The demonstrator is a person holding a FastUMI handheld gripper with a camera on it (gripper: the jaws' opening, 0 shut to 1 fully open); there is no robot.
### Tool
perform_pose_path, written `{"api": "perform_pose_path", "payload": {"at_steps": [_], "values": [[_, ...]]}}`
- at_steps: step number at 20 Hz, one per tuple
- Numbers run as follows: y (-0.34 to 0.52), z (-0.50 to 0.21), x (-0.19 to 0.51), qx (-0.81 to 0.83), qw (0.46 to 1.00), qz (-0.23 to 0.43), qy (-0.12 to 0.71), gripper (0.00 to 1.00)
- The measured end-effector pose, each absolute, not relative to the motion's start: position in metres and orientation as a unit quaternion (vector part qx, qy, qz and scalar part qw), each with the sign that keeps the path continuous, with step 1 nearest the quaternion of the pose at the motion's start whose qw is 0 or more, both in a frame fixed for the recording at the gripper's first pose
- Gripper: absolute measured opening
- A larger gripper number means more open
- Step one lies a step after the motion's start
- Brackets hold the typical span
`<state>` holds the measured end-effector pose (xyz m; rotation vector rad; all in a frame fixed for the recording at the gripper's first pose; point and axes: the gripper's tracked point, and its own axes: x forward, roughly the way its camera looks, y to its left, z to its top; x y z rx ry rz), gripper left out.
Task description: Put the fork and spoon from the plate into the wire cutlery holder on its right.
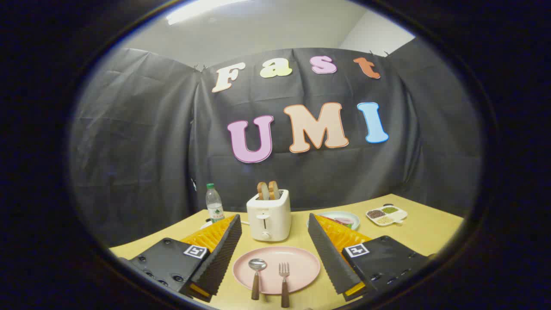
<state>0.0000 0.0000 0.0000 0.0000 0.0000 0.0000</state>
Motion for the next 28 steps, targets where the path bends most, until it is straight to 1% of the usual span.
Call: {"api": "perform_pose_path", "payload": {"at_steps": [3, 5, 7, 15, 22, 28], "values": [[0.006, -0.011, -0.006, -0.014, 1.0, 0.013, 0.015, 0.99], [0.01, -0.026, -0.013, 0.008, 0.999, 0.014, 0.046, 0.99], [0.009, -0.029, -0.018, 0.018, 0.998, 0.009, 0.066, 0.98], [-0.011, -0.047, -0.027, 0.005, 0.995, -0.027, 0.093, 0.98], [-0.015, -0.072, -0.032, 0.005, 0.991, -0.032, 0.129, 0.98], [-0.017, -0.113, -0.032, -0.012, 0.983, -0.024, 0.181, 0.98]]}}
